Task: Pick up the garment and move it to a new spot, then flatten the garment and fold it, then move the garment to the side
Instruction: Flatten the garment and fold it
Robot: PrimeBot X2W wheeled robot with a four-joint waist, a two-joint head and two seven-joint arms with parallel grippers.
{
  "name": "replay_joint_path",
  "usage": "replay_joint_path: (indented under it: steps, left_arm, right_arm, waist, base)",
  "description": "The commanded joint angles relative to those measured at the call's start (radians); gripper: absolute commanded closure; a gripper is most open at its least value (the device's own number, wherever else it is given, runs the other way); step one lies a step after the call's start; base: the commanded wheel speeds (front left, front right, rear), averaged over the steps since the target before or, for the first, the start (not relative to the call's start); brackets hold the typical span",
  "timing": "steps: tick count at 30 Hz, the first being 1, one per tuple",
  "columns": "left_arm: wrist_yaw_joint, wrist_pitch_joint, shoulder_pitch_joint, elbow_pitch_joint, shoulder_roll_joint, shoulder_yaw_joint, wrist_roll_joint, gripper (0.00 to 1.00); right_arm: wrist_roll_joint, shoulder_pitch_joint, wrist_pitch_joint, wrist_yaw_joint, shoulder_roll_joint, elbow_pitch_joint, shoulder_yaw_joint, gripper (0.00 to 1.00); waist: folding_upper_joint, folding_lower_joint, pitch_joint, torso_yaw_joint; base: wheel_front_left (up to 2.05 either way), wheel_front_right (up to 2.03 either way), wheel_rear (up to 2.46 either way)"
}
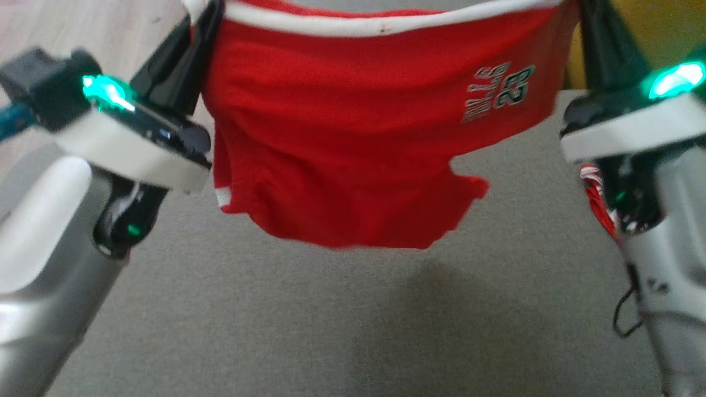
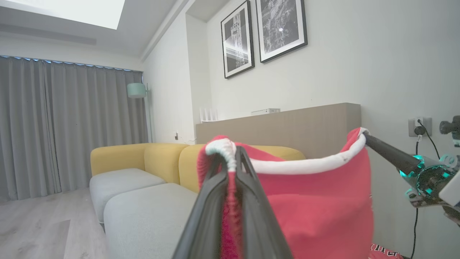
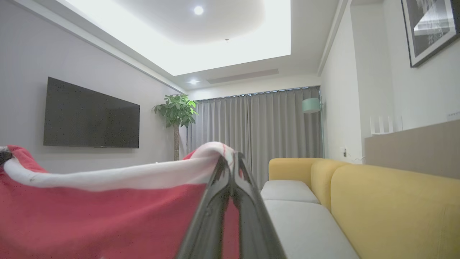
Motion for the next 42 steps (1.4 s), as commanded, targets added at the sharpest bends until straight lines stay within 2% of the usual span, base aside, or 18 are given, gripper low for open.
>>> replay_joint_path:
  steps: [1, 5, 9, 16, 19, 22, 26, 30, 31, 35, 39, 42]
  left_arm:
    - [0.002, 0.011, -0.065, -0.021, 0.030, 0.046, -0.006, 1.00]
    - [0.005, 0.042, -0.120, 0.015, -0.008, 0.041, -0.030, 1.00]
    - [0.012, 0.016, -0.171, 0.084, -0.047, 0.043, -0.017, 1.00]
    - [0.015, -0.162, -0.356, 0.255, -0.109, 0.069, 0.112, 1.00]
    - [0.015, -0.200, -0.411, 0.297, -0.142, 0.096, 0.146, 1.00]
    - [0.010, -0.210, -0.393, 0.329, -0.166, 0.106, 0.163, 1.00]
    - [0.006, -0.211, -0.261, 0.343, -0.187, 0.137, 0.176, 1.00]
    - [0.004, -0.212, -0.025, 0.318, -0.231, 0.202, 0.203, 1.00]
    - [0.004, -0.212, -0.025, 0.318, -0.231, 0.202, 0.203, 1.00]
    - [0.002, -0.212, 0.222, 0.292, -0.300, 0.254, 0.209, 1.00]
    - [0.002, -0.212, 0.426, 0.244, -0.361, 0.267, 0.212, 1.00]
    - [0.002, -0.212, 0.545, 0.213, -0.385, 0.255, 0.222, 1.00]
  right_arm:
    - [0.006, -0.047, 0.018, -0.001, -0.006, -0.035, 0.008, 1.00]
    - [0.008, -0.120, 0.099, -0.001, -0.027, -0.039, 0.014, 1.00]
    - [-0.009, -0.208, 0.111, -0.001, -0.027, 0.006, 0.036, 1.00]
    - [-0.101, -0.444, -0.027, -0.001, -0.016, 0.200, 0.013, 1.00]
    - [-0.123, -0.525, -0.098, -0.001, -0.011, 0.276, -0.011, 1.00]
    - [-0.122, -0.554, -0.140, -0.001, -0.004, 0.335, -0.023, 1.00]
    - [-0.085, -0.473, -0.160, -0.001, 0.008, 0.377, 0.008, 1.00]
    - [-0.021, -0.289, -0.171, -0.001, 0.016, 0.379, 0.045, 1.00]
    - [-0.021, -0.289, -0.171, -0.001, 0.016, 0.379, 0.045, 1.00]
    - [0.045, -0.062, -0.174, -0.001, 0.017, 0.372, 0.076, 1.00]
    - [0.092, 0.141, -0.178, -0.001, 0.009, 0.339, 0.087, 1.00]
    - [0.117, 0.266, -0.181, -0.001, 0.003, 0.299, 0.069, 1.00]
  waist:
    - [0.0000, 0.0001, 0.013, -0.011]
    - [0.0000, 0.0001, 0.061, -0.037]
    - [0.0000, 0.0001, 0.152, -0.068]
    - [0.0000, 0.0001, 0.277, -0.102]
    - [0.0000, 0.0001, 0.295, -0.104]
    - [0.0000, 0.0001, 0.298, -0.104]
    - [0.0000, 0.0001, 0.290, -0.109]
    - [0.0000, 0.0001, 0.277, -0.121]
    - [0.0000, 0.0001, 0.277, -0.121]
    - [0.0000, 0.0001, 0.260, -0.132]
    - [0.0000, 0.0001, 0.222, -0.130]
    - [0.0000, 0.0001, 0.185, -0.124]
  base:
    - [0.00, 0.00, 0.00]
    - [0.00, 0.00, 0.00]
    - [0.00, 0.00, 0.00]
    - [0.00, 0.00, 0.00]
    - [0.00, 0.00, 0.00]
    - [0.00, 0.00, 0.00]
    - [0.00, 0.00, 0.00]
    - [0.00, 0.00, 0.00]
    - [0.00, 0.00, 0.00]
    - [0.00, 0.00, 0.00]
    - [0.00, 0.00, 0.00]
    - [0.00, 0.00, 0.00]
